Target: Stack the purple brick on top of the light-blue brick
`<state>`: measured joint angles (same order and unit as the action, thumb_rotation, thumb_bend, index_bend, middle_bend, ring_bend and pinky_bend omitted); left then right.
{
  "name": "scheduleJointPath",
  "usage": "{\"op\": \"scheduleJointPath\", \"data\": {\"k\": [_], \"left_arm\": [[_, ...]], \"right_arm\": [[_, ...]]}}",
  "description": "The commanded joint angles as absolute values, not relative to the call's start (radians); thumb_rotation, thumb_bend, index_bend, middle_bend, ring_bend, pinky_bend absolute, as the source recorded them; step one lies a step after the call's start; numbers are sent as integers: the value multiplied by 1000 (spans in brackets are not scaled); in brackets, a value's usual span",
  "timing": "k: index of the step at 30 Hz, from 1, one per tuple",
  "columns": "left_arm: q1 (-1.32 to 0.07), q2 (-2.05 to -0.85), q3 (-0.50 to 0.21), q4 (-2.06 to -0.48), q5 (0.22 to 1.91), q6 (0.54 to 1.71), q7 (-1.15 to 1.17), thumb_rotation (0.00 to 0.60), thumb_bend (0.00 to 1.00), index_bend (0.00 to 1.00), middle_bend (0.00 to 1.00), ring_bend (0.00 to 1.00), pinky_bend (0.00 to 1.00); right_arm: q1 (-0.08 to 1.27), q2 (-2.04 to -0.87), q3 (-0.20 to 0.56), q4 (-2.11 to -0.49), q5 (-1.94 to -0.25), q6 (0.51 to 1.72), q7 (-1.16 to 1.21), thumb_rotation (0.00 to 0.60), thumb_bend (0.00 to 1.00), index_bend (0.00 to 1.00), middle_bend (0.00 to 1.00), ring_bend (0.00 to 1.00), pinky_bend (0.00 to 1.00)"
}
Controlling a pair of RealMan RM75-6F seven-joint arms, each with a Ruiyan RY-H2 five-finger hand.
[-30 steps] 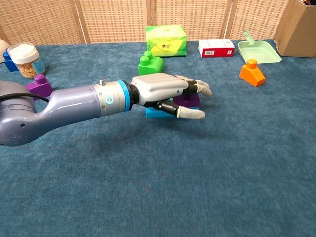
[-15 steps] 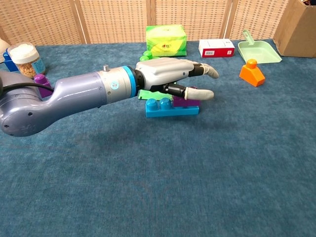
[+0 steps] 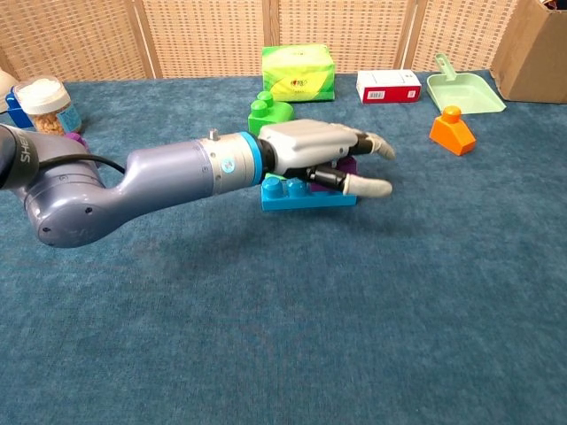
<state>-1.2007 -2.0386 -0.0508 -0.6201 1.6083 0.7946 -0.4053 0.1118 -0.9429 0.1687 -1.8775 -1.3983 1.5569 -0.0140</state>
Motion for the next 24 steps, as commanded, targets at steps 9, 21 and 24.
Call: {"op": "scheduleJointPath", "data": {"k": [9, 21, 24], "left_arm": [[-1191, -2045, -29, -610, 1617, 811, -412, 0, 119, 83, 0, 0, 0], [-1174, -2041, -10, -613, 1622, 826, -404, 0, 120, 82, 0, 0, 0], [-1170, -2044, -9, -609, 1624, 838, -400, 0, 121, 83, 0, 0, 0]], "right_arm": [[106, -946, 173, -1873, -1403, 1559, -4, 558, 124, 436, 238, 0, 7], [104, -949, 179, -1873, -1403, 1557, -3, 556, 123, 434, 238, 0, 7], [102, -950, 179, -1873, -1403, 1557, -2, 562, 122, 433, 238, 0, 7]]}}
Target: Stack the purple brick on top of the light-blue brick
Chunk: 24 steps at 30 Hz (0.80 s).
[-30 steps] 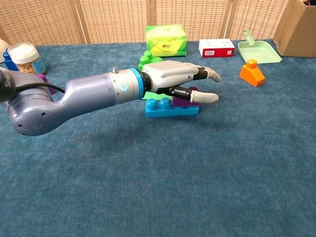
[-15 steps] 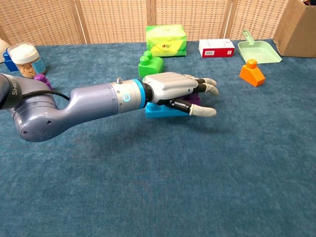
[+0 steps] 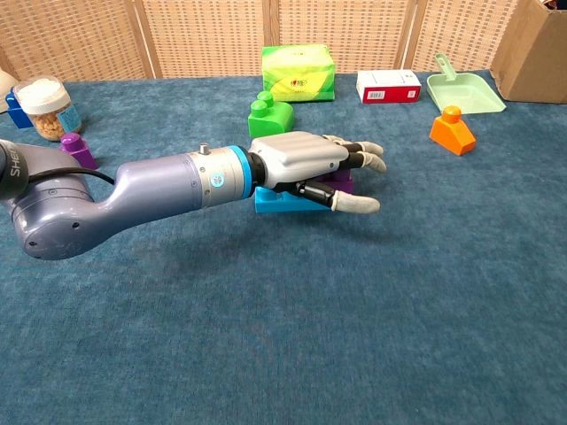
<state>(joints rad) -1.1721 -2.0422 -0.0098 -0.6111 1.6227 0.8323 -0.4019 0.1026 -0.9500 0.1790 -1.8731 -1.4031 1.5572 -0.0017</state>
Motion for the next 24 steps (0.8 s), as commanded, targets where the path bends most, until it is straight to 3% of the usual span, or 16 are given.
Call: {"op": "scheduleJointPath", "data": {"k": [1, 24], "left_arm": [[-1170, -2044, -9, -609, 1625, 841, -400, 0, 120, 83, 0, 0, 0], [-1156, -2036, 7, -627, 1642, 879, -377, 0, 123, 82, 0, 0, 0]], "right_arm": [[102, -951, 180, -1873, -1402, 1557, -2, 562, 122, 433, 238, 0, 7], [95, -949, 185, -1881, -1403, 1557, 2, 557, 113, 417, 238, 0, 7]]}}
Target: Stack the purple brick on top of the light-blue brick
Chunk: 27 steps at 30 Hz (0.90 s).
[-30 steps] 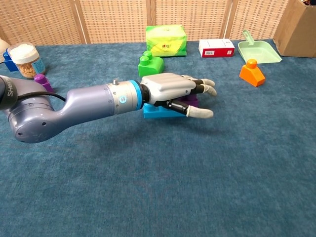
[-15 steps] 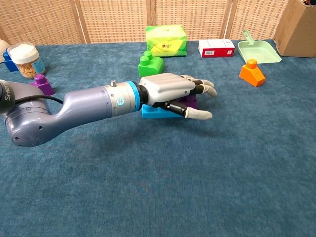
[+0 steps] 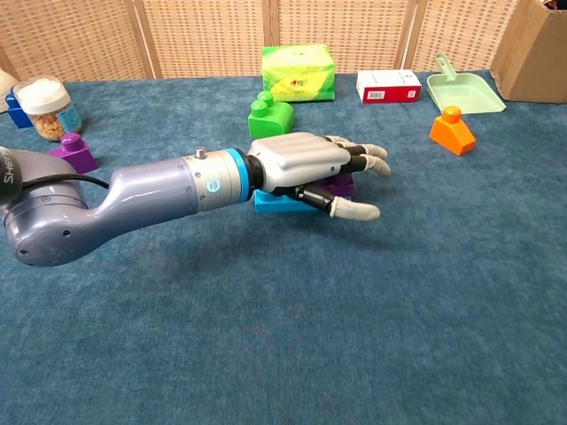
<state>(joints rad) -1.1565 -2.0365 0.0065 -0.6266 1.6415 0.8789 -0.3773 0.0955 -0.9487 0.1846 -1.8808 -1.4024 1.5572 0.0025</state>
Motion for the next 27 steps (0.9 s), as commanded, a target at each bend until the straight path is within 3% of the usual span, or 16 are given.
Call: {"op": "scheduleJointPath", "data": {"k": [1, 27], "left_arm": [[-1155, -2036, 8, -627, 1641, 879, -377, 0, 122, 82, 0, 0, 0], [-1136, -2038, 24, -605, 1657, 908, -359, 0, 125, 81, 0, 0, 0]], "right_arm": [[96, -949, 185, -1881, -1403, 1557, 2, 558, 113, 417, 238, 0, 7], [95, -950, 189, -1892, -1398, 1552, -12, 554, 112, 409, 238, 0, 7]]}}
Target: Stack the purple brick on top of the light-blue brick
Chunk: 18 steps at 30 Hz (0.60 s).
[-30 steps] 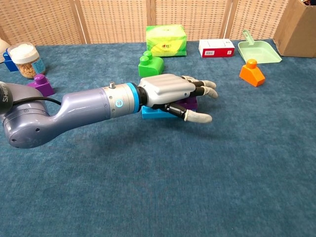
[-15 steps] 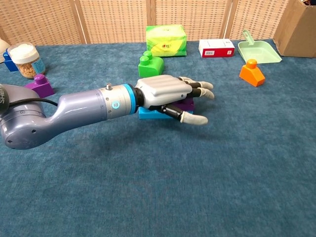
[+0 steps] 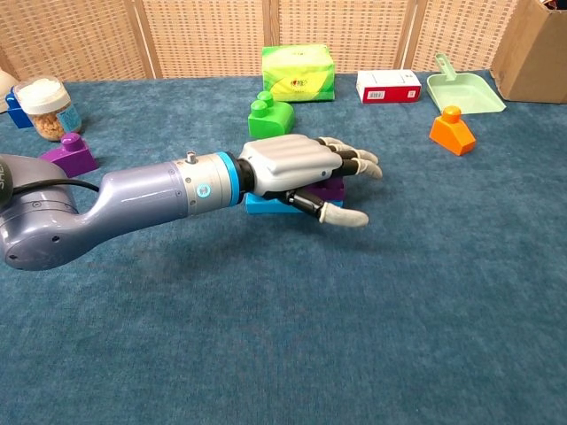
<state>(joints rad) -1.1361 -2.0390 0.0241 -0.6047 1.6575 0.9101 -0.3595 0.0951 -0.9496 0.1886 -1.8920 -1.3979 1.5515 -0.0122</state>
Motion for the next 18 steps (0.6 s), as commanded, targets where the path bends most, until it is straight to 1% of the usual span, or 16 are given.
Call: {"op": "scheduleJointPath", "data": {"k": [1, 18], "left_arm": [[-1136, -2038, 26, -605, 1658, 906, -358, 0, 125, 81, 0, 0, 0], [-1119, -2049, 42, -588, 1663, 900, -364, 0, 126, 80, 0, 0, 0]], "right_arm": [[95, -950, 189, -1892, -1398, 1552, -12, 555, 112, 409, 238, 0, 7], [94, -951, 190, -1890, -1394, 1549, -10, 558, 113, 401, 238, 0, 7]]}}
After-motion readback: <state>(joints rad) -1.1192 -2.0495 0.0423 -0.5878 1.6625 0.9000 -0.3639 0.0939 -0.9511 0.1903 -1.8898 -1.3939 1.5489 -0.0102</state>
